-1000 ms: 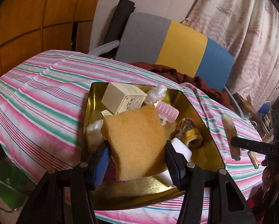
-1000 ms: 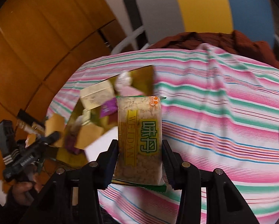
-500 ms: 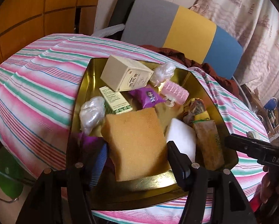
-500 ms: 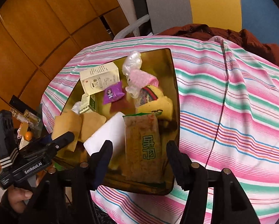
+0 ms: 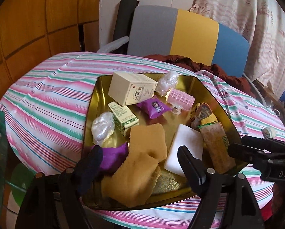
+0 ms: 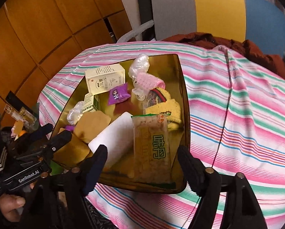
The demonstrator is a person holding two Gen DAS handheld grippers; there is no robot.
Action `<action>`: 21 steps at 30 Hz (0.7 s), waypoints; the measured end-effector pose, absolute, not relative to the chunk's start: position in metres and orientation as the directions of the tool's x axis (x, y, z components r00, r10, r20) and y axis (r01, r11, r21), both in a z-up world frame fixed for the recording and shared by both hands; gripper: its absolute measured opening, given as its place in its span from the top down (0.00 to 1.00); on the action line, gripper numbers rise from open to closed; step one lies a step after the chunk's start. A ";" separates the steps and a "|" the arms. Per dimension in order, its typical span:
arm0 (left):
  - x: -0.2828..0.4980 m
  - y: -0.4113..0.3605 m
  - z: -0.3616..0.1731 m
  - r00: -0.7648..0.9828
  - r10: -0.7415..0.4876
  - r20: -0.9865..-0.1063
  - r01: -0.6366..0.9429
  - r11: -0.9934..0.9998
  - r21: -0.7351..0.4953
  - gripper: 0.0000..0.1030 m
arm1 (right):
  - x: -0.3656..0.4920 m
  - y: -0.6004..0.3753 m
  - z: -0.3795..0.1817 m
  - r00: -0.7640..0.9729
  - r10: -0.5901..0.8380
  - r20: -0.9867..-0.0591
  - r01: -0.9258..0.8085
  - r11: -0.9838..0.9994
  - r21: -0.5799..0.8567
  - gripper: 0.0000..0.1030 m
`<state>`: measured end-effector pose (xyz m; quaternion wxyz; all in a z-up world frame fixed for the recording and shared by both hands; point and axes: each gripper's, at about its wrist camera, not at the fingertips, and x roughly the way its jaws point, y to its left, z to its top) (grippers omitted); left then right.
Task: Organize objects
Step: 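Carry the sponge and cracker packet to the gold tray and open both tools, then move both tools from the gold tray back toward the sock and packet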
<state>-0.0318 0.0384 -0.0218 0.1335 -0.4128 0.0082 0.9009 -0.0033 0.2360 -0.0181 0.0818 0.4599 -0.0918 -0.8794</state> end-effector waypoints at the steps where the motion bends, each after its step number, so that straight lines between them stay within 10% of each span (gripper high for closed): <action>1: -0.031 0.039 -0.021 -0.626 0.233 -0.744 -0.247 -0.964 -0.094 0.21 | -0.003 0.235 -0.017 -0.571 -0.219 -0.792 0.057 -0.972 0.227 0.20; 21: -0.021 0.038 -0.015 -0.653 0.232 -0.721 -0.254 -0.964 -0.080 0.21 | 0.011 0.222 -0.010 -0.653 -0.058 -0.755 -0.006 -0.997 0.082 0.06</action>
